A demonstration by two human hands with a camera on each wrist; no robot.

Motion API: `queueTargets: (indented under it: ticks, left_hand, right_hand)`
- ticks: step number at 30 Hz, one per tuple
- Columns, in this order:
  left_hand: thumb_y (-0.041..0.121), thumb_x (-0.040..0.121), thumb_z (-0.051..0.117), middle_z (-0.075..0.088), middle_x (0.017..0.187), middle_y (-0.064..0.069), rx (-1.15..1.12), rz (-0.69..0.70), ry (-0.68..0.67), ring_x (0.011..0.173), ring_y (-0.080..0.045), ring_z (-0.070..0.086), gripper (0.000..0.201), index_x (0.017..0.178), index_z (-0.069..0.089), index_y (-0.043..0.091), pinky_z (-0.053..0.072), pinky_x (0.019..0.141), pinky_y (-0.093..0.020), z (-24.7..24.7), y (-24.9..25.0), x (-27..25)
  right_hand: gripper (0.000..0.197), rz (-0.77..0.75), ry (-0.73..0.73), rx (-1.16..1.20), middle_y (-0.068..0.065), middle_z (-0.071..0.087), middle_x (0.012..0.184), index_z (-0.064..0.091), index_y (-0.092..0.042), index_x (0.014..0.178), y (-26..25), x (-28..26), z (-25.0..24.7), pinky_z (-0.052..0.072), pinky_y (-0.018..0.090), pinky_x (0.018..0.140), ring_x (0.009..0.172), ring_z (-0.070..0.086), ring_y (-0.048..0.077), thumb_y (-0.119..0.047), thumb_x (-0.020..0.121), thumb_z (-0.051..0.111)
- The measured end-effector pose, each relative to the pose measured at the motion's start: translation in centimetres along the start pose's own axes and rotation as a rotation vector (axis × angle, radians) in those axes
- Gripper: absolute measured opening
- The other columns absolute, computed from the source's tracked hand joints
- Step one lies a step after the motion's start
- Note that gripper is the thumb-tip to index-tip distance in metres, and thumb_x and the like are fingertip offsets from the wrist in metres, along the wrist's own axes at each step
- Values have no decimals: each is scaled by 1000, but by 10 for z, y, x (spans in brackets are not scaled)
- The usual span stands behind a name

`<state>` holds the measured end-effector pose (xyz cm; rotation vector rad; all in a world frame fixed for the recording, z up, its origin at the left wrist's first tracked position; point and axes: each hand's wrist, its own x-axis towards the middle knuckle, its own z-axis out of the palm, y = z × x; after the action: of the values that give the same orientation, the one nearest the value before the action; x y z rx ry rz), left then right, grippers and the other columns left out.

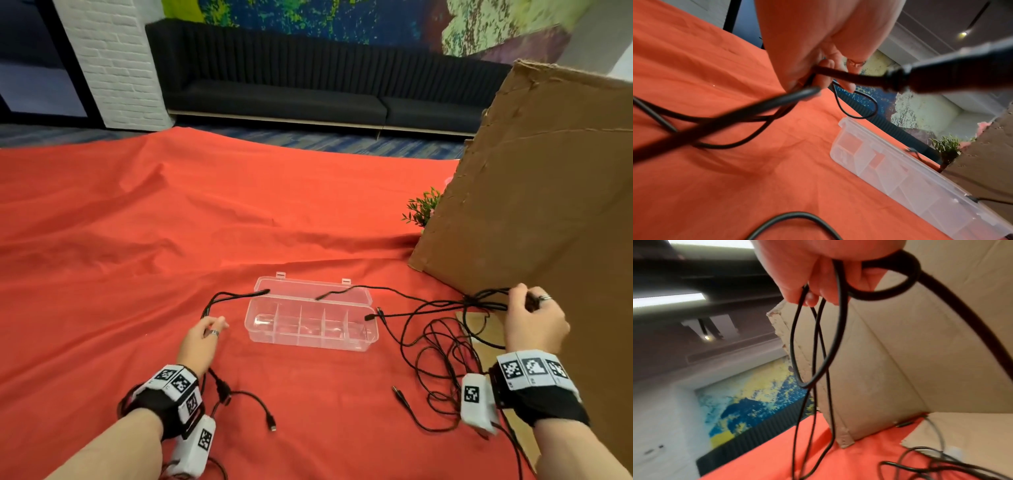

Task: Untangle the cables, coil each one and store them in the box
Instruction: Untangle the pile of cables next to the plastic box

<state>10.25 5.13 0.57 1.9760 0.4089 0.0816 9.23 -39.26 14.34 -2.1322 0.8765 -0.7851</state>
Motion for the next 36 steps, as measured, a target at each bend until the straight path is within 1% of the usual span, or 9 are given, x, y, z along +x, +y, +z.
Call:
queueTargets:
  ticks: [4,9,13,16,19,24,30,33,36]
  left_hand:
    - [18,97,43,52,89,-5,-39,41,35,82,-22,47,10,96,50,11,32,67,-32,-1,3,-5]
    - [19,99,37,48,81,-3,-201,-52,64,71,-22,45,25,124,35,20,37,76,-34,3,7,-6]
    - [15,99,38,49,77,1,-189,-95,-5,70,-12,46,27,124,44,7,37,66,-27,9,7,-8]
    - [13,98,41,51,77,-1,-174,-80,-58,78,-18,47,25,120,49,6,37,65,-26,12,11,-10]
    - [13,98,42,51,77,-2,-164,-65,-113,75,-18,48,21,116,52,11,38,66,-22,14,17,-14]
    - [8,96,44,44,64,1,-223,-40,-190,59,-10,40,19,109,57,14,34,46,-9,11,28,-19]
    - [8,95,48,55,58,0,-379,-72,-235,56,-12,46,19,107,62,14,40,56,-17,6,44,-21]
    - [10,93,52,62,60,1,-422,-76,-293,51,-11,49,17,104,64,16,43,55,-17,6,59,-25]
    - [10,92,54,67,62,0,-395,-26,-370,47,-10,50,17,103,63,20,44,54,-17,7,82,-33]
  right_hand:
    - [37,42,-245,-466,22,60,109,63,-12,104,40,6,22,38,45,90,102,56,41,-37,94,38]
    - [40,173,-413,-728,11,28,142,45,-19,132,69,-2,31,18,57,107,127,32,44,-35,95,39]
    - [56,-114,-456,-744,5,21,151,28,-25,143,57,-22,50,22,57,107,140,13,35,-37,93,47]
    - [67,-346,-696,-734,-4,18,155,11,-27,148,42,-42,83,21,54,110,145,6,24,-38,93,47]
    - [71,-348,-941,-787,-11,11,157,2,-34,148,44,-58,106,17,53,112,146,4,23,-38,94,46]
    - [51,-391,-938,-1135,-2,34,144,33,-30,141,63,-49,95,27,47,109,137,28,21,-28,91,43]
    - [57,-375,-899,-1488,0,34,143,42,-27,134,64,-30,56,30,53,105,135,32,23,-32,79,58]
    - [45,-454,-878,-1249,0,32,143,40,-32,135,36,-34,65,31,49,105,137,27,24,-20,91,41]
    - [46,-605,-833,-592,2,40,139,31,-32,142,-14,-62,80,38,42,103,130,39,21,-35,97,40]
